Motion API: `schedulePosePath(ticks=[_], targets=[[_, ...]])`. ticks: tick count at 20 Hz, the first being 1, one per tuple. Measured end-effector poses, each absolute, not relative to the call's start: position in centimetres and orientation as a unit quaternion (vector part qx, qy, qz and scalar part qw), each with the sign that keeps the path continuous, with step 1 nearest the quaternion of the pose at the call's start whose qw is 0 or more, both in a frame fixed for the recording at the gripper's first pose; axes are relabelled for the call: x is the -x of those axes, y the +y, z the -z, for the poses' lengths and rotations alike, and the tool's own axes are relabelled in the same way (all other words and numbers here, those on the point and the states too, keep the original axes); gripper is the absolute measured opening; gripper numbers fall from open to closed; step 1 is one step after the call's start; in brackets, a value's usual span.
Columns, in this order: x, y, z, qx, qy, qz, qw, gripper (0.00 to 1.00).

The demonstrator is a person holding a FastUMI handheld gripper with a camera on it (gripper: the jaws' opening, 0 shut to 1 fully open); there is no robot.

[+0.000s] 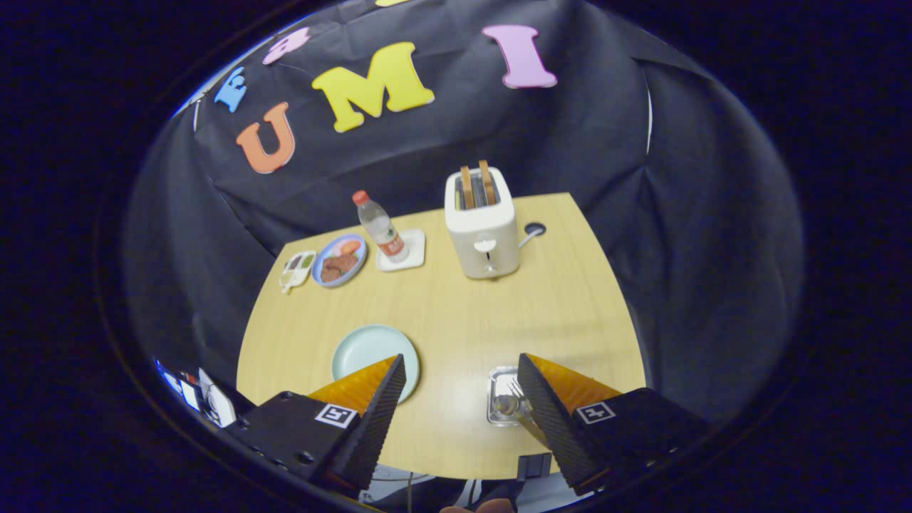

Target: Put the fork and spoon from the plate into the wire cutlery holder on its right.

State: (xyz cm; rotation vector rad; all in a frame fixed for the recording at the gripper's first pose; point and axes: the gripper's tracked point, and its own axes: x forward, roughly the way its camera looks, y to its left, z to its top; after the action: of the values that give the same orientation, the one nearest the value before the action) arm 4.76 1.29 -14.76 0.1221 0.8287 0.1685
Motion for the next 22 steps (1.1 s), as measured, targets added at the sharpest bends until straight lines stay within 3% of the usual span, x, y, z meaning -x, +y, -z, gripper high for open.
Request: schedulePosePath(ticks=[5,9,16,22], targets=[[-5.0,3.7,6.4,-0.032,0.226,-0.082,0.970,0.96],[-3.2,4.8,2.3,-0.021,0.141,-0.081,0.987,0.97],[-0.2,5.7,0.2,-0.022,0.065,-0.064,0.996,0.97],[0.7,8.3,0.8,-0.012,0.058,-0.076,0.995,0.96]])
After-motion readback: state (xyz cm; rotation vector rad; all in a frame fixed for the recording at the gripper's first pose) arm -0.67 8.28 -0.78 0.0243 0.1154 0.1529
